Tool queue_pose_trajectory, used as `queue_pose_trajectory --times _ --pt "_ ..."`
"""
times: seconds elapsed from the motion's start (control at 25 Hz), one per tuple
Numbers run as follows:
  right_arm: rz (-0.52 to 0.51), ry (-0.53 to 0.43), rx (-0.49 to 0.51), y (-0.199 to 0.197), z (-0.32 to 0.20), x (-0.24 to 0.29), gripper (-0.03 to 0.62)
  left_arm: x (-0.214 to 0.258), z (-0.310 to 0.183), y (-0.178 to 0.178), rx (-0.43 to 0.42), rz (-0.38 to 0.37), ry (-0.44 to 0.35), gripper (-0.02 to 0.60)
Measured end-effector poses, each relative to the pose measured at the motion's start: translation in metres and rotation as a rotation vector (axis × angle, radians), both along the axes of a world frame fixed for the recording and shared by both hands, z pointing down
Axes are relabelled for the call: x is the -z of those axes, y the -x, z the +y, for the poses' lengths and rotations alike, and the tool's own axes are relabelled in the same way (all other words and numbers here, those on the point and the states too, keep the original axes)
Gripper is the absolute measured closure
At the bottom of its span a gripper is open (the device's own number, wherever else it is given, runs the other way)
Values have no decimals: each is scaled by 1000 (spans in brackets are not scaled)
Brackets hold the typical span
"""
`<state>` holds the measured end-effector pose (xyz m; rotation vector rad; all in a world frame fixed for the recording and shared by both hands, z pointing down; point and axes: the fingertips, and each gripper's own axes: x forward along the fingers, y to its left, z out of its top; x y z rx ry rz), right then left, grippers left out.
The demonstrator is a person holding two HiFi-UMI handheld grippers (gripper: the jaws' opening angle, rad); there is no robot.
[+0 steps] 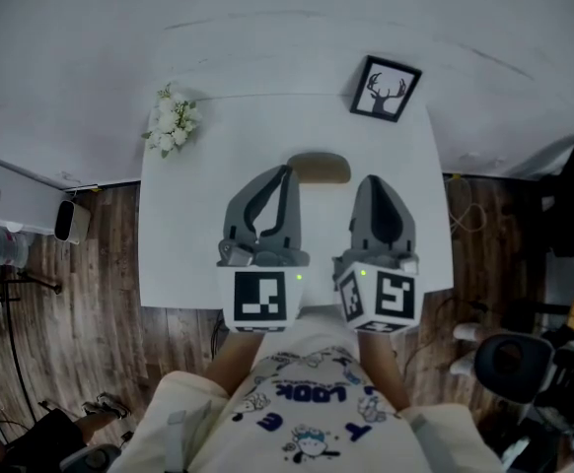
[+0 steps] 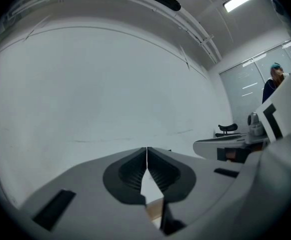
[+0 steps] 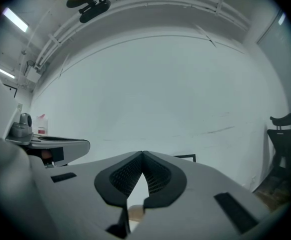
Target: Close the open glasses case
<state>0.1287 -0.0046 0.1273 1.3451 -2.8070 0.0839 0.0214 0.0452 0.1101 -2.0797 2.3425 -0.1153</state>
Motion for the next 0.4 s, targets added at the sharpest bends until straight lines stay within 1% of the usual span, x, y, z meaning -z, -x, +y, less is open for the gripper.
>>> queue_pose_trajectory --times 0.2,0.4 --pt "4 2 -2 0 0 -2 594 -1 0 0 0 5 -6 580" --pt "11 -1 0 2 1 -2 594 -4 -1 1 2 -7 10 580"
